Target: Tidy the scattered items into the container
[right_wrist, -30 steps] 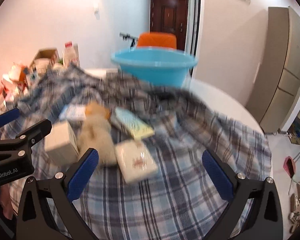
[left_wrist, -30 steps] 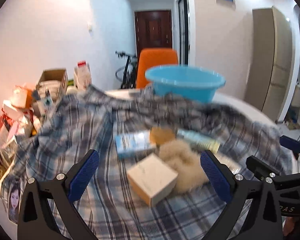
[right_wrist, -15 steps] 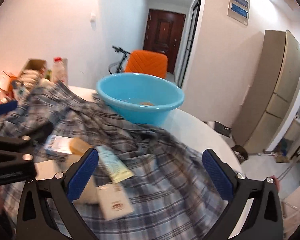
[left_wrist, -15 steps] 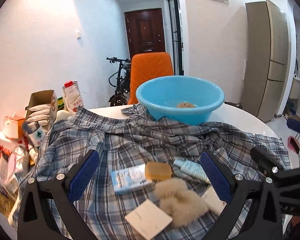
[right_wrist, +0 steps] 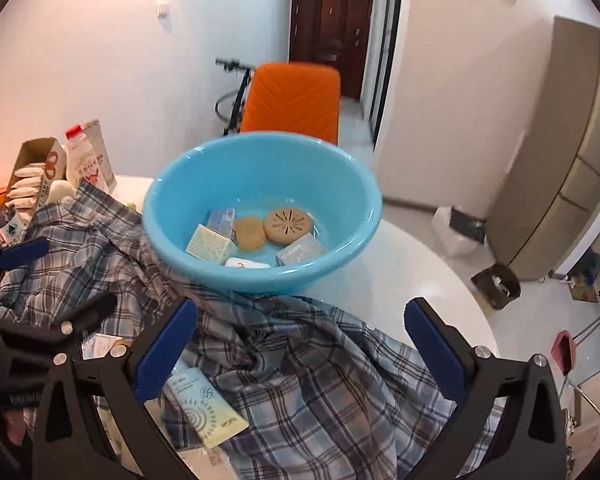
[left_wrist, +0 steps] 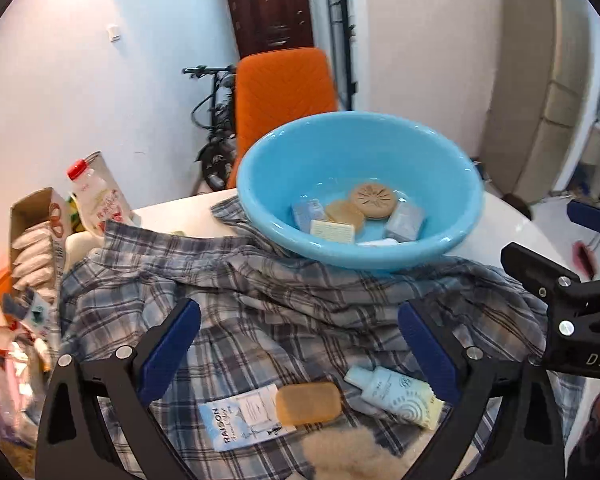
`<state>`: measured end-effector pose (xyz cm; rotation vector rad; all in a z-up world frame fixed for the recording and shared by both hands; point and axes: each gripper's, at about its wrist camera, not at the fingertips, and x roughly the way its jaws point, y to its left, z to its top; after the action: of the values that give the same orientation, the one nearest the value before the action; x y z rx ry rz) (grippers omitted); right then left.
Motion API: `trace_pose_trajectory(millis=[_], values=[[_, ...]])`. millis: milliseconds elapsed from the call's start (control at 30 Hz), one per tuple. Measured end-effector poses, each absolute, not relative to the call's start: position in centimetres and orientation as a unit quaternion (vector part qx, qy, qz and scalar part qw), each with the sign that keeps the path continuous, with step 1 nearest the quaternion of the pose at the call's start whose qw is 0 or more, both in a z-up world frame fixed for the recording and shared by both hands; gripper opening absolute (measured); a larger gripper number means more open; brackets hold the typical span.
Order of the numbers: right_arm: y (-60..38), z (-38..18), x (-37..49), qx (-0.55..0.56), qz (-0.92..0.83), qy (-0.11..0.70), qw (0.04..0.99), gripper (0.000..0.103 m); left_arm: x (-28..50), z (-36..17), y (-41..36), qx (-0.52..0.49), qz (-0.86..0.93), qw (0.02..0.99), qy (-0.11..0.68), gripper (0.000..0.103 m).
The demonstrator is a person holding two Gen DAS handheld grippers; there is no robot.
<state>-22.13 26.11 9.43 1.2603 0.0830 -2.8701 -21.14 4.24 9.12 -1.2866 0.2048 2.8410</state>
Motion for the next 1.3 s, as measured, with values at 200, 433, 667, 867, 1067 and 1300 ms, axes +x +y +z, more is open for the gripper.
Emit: trace_pose_trajectory(millis=[200,433,667,867,1067,1300], values=[[28.6,9.3,-25.4,0.429,-0.903,0.007,0.01,0.103,-25.6,8.6,5.8,-0.44,0.894,0.047,0.065,0.102],[29.6,8.7,-27.0,0.44,-0.897,0.032,0.022,0.103,-28.5,7.1,7.5,-0.462,0.88,0.048,0.099,0.102],[30.7,8.3,-27.1,0.448,-0.894,0.02,0.024,0.103,-29.4,6.1,8.7,-0.471,0.874,0.057,0.108,0.102],[30.8,7.9,-27.1,0.453,-0.891,0.035,0.007,0.103,-29.2,5.9,8.5,-0.472,0.873,0.055,0.107,0.102],[30.6,7.9,-26.4,0.451,-0.892,0.041,0.005,0.103,-28.2,5.6,7.9,-0.474,0.873,0.055,0.1,0.102],[30.3,7.7,-24.2,0.441,-0.896,0.046,0.007,0.103,-24.5,5.3,6.5,-0.462,0.879,0.058,0.105,0.102]])
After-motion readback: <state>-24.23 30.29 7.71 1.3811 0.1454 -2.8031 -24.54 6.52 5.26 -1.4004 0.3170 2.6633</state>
